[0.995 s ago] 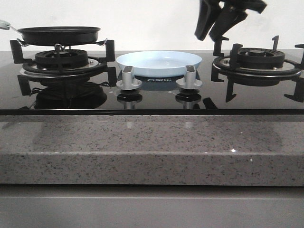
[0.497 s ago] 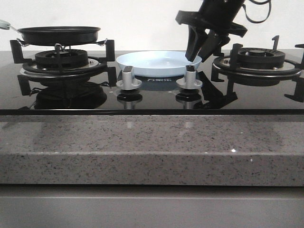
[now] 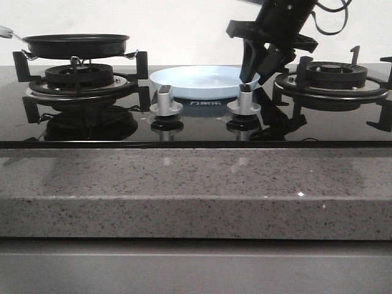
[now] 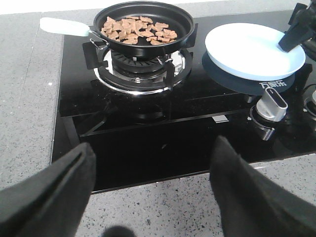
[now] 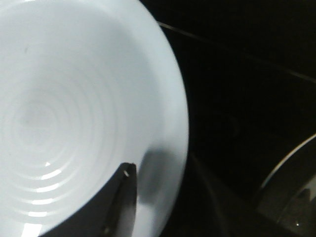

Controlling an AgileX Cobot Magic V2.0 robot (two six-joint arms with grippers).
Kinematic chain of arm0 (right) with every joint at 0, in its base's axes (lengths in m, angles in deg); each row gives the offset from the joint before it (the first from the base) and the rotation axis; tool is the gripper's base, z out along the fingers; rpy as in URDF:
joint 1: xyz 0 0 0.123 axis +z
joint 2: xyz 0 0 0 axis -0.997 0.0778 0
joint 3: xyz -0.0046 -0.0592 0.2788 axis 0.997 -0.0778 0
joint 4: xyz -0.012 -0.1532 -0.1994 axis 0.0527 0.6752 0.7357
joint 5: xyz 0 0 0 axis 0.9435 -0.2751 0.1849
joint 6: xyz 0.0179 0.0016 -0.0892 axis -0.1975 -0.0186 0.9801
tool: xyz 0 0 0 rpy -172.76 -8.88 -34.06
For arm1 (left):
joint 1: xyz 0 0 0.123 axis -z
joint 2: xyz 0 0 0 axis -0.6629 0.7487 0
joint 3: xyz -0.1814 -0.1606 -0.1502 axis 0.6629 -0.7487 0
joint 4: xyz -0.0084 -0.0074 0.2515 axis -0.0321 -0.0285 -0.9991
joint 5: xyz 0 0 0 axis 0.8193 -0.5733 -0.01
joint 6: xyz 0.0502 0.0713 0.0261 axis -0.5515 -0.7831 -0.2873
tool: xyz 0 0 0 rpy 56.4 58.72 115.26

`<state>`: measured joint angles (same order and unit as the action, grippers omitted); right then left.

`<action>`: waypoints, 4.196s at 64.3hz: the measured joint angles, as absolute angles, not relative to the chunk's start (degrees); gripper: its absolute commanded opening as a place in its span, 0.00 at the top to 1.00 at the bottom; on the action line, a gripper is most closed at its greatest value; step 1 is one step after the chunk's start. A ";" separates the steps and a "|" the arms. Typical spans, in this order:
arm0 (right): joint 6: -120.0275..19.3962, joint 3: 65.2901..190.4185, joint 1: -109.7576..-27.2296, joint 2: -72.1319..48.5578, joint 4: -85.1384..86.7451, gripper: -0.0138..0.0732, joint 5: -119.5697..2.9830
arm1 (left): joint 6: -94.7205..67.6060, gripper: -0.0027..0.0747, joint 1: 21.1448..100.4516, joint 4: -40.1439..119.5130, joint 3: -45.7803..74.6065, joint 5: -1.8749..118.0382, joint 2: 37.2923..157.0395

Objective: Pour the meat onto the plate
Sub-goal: 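Lift the plate with the right gripper and carry it beside the pan, then reach the left gripper to the pan's mint-green handle and grasp it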

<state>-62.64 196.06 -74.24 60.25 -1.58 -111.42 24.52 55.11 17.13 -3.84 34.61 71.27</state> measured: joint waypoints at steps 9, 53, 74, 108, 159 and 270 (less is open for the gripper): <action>-62.64 196.09 -74.24 60.35 -1.50 0.74 -111.85 | 24.52 0.33 55.11 17.13 -3.84 34.61 71.27; -64.91 197.27 -74.15 59.05 -2.60 0.96 -112.82 | 24.52 0.33 55.11 17.05 -3.84 34.61 71.27; -64.27 192.84 -74.15 47.95 -4.86 0.96 -113.17 | 24.52 0.33 55.11 17.05 -3.84 34.61 71.27; -55.25 157.30 -71.62 25.82 -12.71 0.96 -99.43 | 24.52 0.33 55.11 17.05 -3.84 34.61 71.27; -54.84 141.63 -70.83 23.00 -13.20 0.96 -89.50 | 24.48 0.33 55.11 17.05 -3.84 34.61 71.27; -54.79 141.63 -70.83 23.00 -13.41 0.96 -89.50 | -10.57 0.25 18.14 83.83 21.35 21.65 123.59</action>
<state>-54.79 141.63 -70.83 23.00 -13.41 -89.50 -10.57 18.14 83.83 21.35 21.65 123.59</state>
